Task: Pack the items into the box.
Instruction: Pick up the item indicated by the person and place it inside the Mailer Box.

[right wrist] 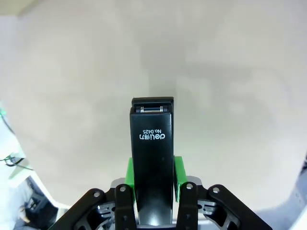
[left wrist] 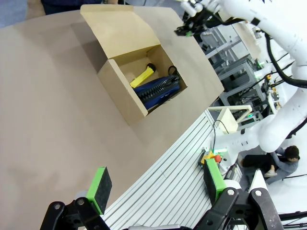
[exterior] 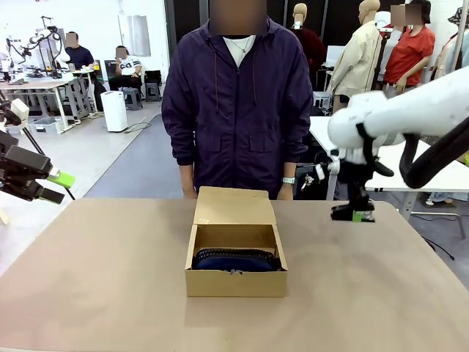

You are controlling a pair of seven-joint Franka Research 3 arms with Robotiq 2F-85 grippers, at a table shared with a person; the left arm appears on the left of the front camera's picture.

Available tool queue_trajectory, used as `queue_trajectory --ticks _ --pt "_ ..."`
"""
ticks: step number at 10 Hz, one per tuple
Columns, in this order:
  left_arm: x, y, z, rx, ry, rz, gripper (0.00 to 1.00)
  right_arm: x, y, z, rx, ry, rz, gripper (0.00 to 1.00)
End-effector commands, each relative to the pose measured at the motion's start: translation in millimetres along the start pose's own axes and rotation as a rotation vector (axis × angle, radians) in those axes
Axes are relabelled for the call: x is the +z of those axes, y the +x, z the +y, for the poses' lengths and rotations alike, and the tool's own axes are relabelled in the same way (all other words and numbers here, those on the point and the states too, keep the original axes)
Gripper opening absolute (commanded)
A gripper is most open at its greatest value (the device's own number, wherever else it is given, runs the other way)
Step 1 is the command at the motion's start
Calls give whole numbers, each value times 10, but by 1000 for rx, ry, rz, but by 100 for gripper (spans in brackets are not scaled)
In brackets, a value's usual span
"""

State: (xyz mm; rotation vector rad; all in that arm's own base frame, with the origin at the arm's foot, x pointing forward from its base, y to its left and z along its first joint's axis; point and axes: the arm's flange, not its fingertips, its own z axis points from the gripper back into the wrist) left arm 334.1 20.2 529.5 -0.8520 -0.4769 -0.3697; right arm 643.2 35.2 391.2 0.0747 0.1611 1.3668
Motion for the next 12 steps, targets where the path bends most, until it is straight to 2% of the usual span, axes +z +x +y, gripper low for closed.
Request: queue_trajectory --ticks 1,3,4,7,8,9,12 --pt "25 -9 -1 -4 -2 8 100 528 -266 280 -27 22 -42 0" --pt "25 -9 -1 -4 -2 8 100 600 -373 305 -160 -16 -79 0" --pt "25 -9 -1 -4 -2 8 100 643 -294 285 -45 -7 -20 0" --pt "25 -9 -1 -4 -2 8 100 727 -371 324 -78 -6 -35 0" --pt "25 -9 -1 -4 -2 8 100 788 -170 383 -87 -41 -30 0" --pt "25 -9 -1 -4 -2 8 100 923 216 495 -55 -83 -37 0" --pt "25 -9 -1 -4 -2 8 100 1080 1378 1038 153 -131 -88 0"
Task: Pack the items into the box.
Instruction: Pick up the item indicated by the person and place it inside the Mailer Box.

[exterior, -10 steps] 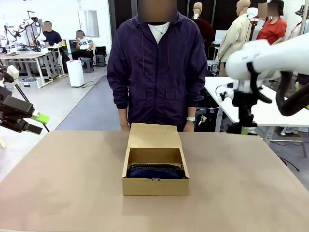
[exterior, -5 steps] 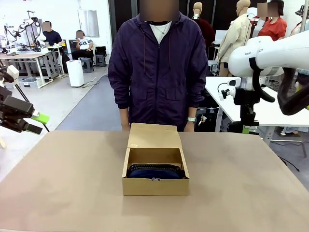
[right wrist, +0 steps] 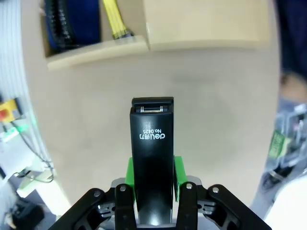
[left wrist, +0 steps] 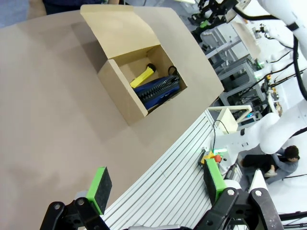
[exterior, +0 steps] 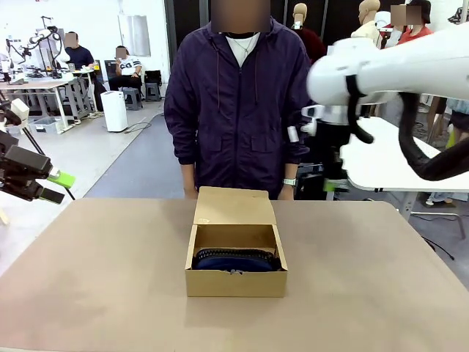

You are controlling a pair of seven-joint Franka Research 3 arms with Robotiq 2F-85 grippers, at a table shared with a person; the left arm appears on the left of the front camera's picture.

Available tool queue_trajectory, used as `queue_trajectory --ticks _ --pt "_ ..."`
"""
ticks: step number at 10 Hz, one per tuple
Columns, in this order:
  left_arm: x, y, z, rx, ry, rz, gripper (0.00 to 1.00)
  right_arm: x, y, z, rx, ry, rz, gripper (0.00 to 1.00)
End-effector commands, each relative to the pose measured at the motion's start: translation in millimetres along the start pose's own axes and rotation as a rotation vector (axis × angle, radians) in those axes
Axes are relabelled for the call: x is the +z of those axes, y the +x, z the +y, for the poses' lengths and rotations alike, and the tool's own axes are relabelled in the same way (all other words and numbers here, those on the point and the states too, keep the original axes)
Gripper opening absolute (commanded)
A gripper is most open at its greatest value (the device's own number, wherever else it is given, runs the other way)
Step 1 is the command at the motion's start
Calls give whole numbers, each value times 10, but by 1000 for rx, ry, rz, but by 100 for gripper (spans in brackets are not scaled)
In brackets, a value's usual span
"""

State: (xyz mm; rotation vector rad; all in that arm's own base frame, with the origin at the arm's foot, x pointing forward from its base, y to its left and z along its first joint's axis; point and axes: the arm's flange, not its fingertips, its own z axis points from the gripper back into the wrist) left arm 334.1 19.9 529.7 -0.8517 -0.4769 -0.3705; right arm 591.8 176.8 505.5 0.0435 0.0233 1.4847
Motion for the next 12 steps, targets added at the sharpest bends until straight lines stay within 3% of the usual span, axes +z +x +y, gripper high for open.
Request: queue_trajectory --ticks 1,3,6,8,10,12 --pt "26 -10 1 -3 -2 8 100 4 442 271 65 -52 -17 0" --pt "26 -10 1 -3 -2 8 100 23 922 743 186 -106 -42 0" --pt "26 -10 1 -3 -2 8 100 -349 1350 1140 97 -138 -16 0" --pt "26 -10 1 -3 -2 8 100 -783 1559 1265 122 -49 10 0" --pt "26 -10 1 -3 -2 8 100 -1062 1701 1347 117 -25 -25 0" --pt "26 -10 1 -3 -2 8 100 -1291 1770 1289 84 -74 -5 0"
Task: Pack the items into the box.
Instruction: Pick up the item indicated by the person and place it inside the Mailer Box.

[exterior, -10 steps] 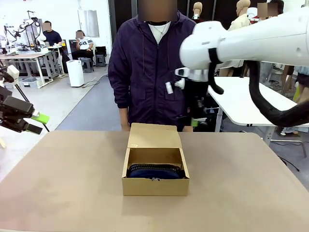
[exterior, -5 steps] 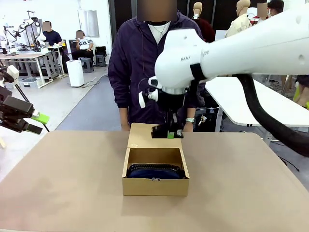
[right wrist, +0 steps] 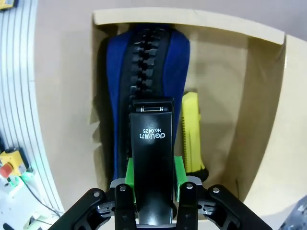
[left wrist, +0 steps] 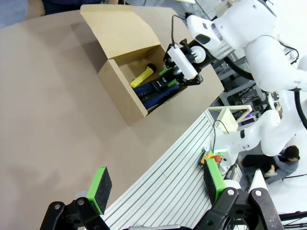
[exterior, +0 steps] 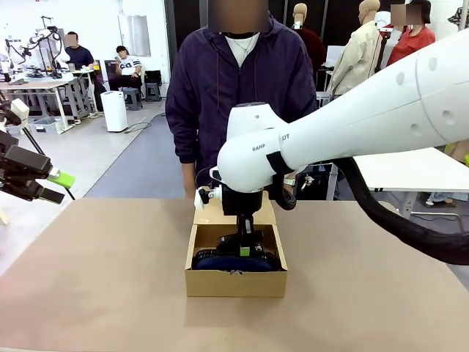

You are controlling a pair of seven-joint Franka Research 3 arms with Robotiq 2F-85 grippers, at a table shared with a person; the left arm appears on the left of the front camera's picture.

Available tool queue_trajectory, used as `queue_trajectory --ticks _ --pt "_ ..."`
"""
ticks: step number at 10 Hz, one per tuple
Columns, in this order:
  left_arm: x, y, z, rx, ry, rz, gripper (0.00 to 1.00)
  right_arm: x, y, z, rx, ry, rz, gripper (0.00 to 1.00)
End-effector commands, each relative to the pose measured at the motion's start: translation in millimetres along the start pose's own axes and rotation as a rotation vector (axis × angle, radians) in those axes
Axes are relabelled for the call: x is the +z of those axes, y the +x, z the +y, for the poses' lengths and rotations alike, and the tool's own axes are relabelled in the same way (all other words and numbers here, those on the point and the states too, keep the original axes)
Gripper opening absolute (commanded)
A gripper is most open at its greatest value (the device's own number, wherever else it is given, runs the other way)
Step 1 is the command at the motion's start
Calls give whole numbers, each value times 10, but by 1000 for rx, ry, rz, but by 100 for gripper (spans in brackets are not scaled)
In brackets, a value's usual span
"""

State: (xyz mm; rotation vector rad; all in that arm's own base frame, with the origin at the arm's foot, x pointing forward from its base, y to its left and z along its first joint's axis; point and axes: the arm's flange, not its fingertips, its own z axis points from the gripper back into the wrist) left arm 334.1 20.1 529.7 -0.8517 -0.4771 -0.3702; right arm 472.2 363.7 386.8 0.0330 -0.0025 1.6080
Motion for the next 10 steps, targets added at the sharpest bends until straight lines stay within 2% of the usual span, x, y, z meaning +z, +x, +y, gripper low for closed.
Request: queue_trajectory --ticks 1,4,5,6,10 --pt "25 -10 1 -4 -2 8 100 -93 45 -28 -29 -37 10 0" --pt "25 -10 1 -4 -2 8 100 -146 33 -42 -24 -16 8 0" --pt "25 -10 1 -4 -2 8 100 -131 1 -51 -26 -5 -17 48" --pt "25 -10 1 -4 -2 8 100 -145 -26 -73 -35 -1 1 100" --pt "25 -10 1 -4 -2 8 100 -154 -222 -187 -96 14 -12 100"
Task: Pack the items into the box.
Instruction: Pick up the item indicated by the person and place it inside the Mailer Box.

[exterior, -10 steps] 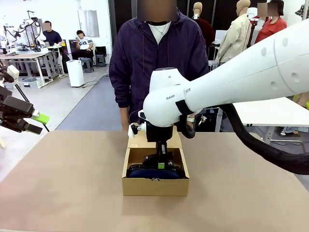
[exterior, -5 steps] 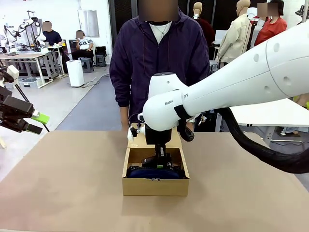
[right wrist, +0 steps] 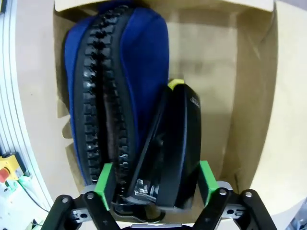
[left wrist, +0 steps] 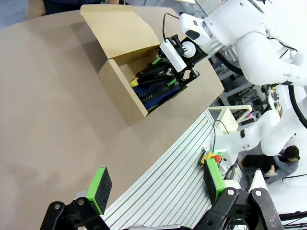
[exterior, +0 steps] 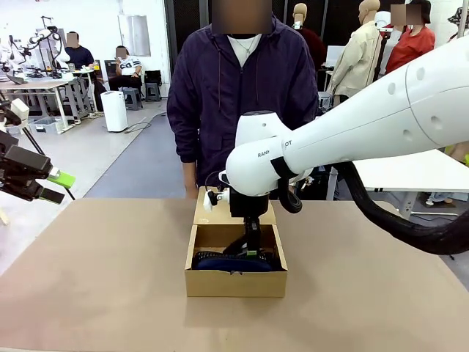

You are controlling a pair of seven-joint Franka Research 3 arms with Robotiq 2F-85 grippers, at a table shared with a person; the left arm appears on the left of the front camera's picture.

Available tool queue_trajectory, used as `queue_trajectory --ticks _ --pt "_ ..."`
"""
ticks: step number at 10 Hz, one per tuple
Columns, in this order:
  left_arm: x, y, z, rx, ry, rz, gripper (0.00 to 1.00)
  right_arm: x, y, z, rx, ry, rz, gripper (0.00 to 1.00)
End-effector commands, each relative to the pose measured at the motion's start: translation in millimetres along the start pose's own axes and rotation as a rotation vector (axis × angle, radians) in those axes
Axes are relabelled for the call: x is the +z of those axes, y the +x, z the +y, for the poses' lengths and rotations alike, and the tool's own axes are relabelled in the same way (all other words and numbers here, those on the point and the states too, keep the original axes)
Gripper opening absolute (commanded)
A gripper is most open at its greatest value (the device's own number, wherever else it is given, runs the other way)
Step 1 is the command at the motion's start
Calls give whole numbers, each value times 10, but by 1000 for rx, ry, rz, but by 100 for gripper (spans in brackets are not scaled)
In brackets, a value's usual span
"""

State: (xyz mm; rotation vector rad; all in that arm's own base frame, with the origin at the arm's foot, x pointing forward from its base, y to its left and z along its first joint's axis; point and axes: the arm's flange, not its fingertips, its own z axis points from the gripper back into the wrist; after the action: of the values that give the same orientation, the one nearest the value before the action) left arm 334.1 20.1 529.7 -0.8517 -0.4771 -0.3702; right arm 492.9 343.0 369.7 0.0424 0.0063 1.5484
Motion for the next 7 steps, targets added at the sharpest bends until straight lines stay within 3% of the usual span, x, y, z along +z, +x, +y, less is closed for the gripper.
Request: queue_trajectory --ticks 1,5,7 --pt "25 -10 1 -4 -2 8 100 2 -29 2 -44 4 -10 100" --pt "25 -10 1 -4 -2 8 100 8 -38 1 -42 3 -3 100" --pt "25 -10 1 -4 -2 8 100 192 -237 -78 -80 11 -18 100"
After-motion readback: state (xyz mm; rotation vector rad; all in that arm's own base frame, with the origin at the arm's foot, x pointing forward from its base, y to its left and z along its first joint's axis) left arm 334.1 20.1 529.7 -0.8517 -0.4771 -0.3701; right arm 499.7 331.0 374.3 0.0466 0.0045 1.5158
